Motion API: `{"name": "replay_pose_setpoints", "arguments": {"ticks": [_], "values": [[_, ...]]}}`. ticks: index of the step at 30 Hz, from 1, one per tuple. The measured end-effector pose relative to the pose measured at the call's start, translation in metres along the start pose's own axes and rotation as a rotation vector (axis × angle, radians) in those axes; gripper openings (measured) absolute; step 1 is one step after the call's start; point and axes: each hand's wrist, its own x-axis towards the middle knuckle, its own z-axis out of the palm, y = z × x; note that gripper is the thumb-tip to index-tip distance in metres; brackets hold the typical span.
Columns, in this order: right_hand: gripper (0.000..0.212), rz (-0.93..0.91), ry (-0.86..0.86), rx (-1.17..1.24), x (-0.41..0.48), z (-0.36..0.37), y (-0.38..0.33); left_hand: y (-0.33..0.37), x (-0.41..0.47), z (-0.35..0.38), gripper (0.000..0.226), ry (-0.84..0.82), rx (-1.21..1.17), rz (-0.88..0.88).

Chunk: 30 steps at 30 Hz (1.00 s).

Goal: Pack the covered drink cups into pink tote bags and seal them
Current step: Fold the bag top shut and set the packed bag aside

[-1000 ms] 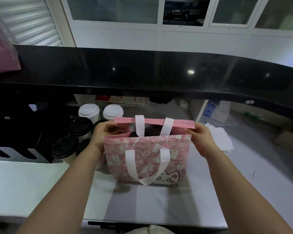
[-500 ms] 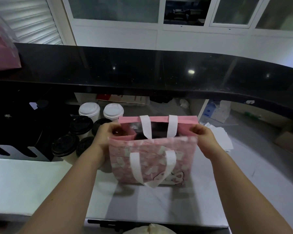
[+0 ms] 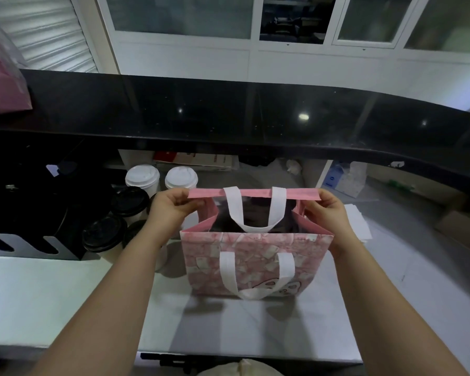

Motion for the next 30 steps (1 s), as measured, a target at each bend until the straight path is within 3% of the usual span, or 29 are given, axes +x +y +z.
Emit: {"name": "replay_pose_setpoints", "arguments": {"ticks": [5, 9, 12, 17, 21, 23, 26, 30], "values": [[0.031, -0.040, -0.035, 0.072, -0.002, -0.009, -0.003, 0.003, -0.002, -0.010, 0.038, -0.043, -0.115, 0.030], [0.035, -0.056, -0.058, 0.093, -0.002, -0.010, -0.006, 0.006, -0.003, -0.012, 0.029, -0.084, -0.162, 0.041], [0.037, -0.062, -0.046, 0.114, -0.001, -0.005, -0.008, 0.010, -0.002, -0.005, 0.021, -0.033, -0.143, 0.017], [0.018, 0.002, 0.075, 0.086, -0.005, 0.003, -0.008, 0.010, 0.001, 0.006, 0.018, 0.095, -0.079, -0.027], [0.017, -0.058, 0.102, 0.045, -0.021, -0.010, -0.008, 0.002, -0.014, -0.003, 0.033, 0.160, -0.163, -0.042], [0.016, -0.067, 0.043, 0.080, -0.036, -0.022, -0.004, -0.004, -0.029, -0.013, 0.023, 0.162, -0.258, -0.031], [0.029, -0.053, -0.138, 0.040, -0.052, -0.038, 0.007, -0.007, -0.052, -0.029, 0.050, -0.035, -0.358, -0.027], [0.043, 0.004, -0.364, -0.049, -0.057, -0.036, 0.008, 0.000, -0.066, -0.024, 0.051, -0.288, -0.186, 0.008]]}}
